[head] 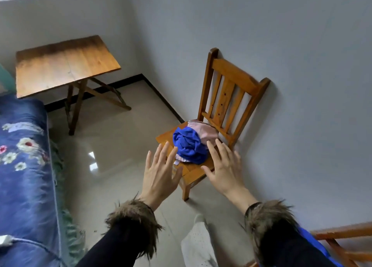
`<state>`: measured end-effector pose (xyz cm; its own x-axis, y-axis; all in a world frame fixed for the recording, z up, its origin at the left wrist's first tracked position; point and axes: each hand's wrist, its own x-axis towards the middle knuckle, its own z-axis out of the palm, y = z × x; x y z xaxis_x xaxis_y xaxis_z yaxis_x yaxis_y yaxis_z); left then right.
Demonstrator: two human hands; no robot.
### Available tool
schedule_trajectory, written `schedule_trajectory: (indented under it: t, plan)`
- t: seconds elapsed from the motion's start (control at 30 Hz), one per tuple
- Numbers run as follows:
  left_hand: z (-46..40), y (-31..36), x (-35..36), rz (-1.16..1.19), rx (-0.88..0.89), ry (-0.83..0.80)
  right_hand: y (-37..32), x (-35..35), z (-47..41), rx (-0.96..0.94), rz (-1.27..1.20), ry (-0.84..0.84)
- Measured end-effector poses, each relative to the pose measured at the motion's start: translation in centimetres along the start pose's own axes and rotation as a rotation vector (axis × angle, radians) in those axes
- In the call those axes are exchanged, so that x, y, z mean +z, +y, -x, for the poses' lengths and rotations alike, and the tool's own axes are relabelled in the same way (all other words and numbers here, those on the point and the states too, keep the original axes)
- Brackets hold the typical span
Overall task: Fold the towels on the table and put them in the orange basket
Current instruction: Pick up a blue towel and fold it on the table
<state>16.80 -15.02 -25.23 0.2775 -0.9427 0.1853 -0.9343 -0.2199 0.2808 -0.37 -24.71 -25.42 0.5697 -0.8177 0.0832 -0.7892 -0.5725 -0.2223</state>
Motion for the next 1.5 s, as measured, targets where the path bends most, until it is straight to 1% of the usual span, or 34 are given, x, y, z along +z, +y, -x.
schedule_trajectory:
  t: [0.1,0.23,0.33,0.5,0.6,0.7,0.9,0.97,1.03,1.13,1.23,1.37,1.43,1.5]
  plan:
    - [-4.7,-1.1,2.4,-0.016,0.007,-0.036,2.0,1.8,-4.9,0.005,0.0,-0.037]
    - [-11.9,-2.0,5.7,-0.029,-0.048,-0.091,5.3,3.9,-11.9,0.004,-0.012,-0.089]
    - [-16.4,-2.3,8.5,-0.028,-0.066,-0.188,7.5,5.7,-16.5,0.006,-0.013,-0.124]
    - [-22.2,-3.8,14.6,-0.028,-0.094,-0.31,10.1,10.9,-23.3,-0.001,-0.025,-0.24]
    - [-24.3,-5.9,19.2,-0.062,-0.122,-0.379,11.1,15.4,-26.3,0.026,-0.108,-0.301]
    - [-26.1,-8.1,24.1,-0.083,-0.11,-0.46,12.1,20.4,-28.2,0.057,-0.162,-0.349]
    - [-28.1,-11.0,31.5,-0.069,-0.017,-0.554,12.1,28.1,-29.4,0.046,-0.07,-0.401]
    - [-28.3,-11.6,32.7,-0.061,0.036,-0.549,11.7,29.5,-29.4,0.048,-0.039,-0.382]
    - [-28.6,-12.0,33.4,-0.051,0.078,-0.496,11.7,30.5,-29.7,0.071,-0.016,-0.365]
    - [-29.5,-12.6,34.3,-0.047,0.134,-0.411,12.7,31.6,-30.6,0.099,-0.034,-0.436]
    - [-30.0,-12.6,34.8,-0.047,0.159,-0.413,13.5,31.7,-31.2,0.101,-0.108,-0.459]
    - [-29.9,-12.3,34.2,0.036,0.07,-0.372,13.8,29.6,-31.0,0.098,-0.393,-0.406]
    - [-29.4,-12.4,33.2,0.09,0.002,-0.329,14.1,28.4,-30.6,0.123,-0.499,-0.451]
    - [-28.7,-12.3,31.6,0.151,-0.066,-0.285,14.1,26.8,-30.3,0.134,-0.554,-0.48]
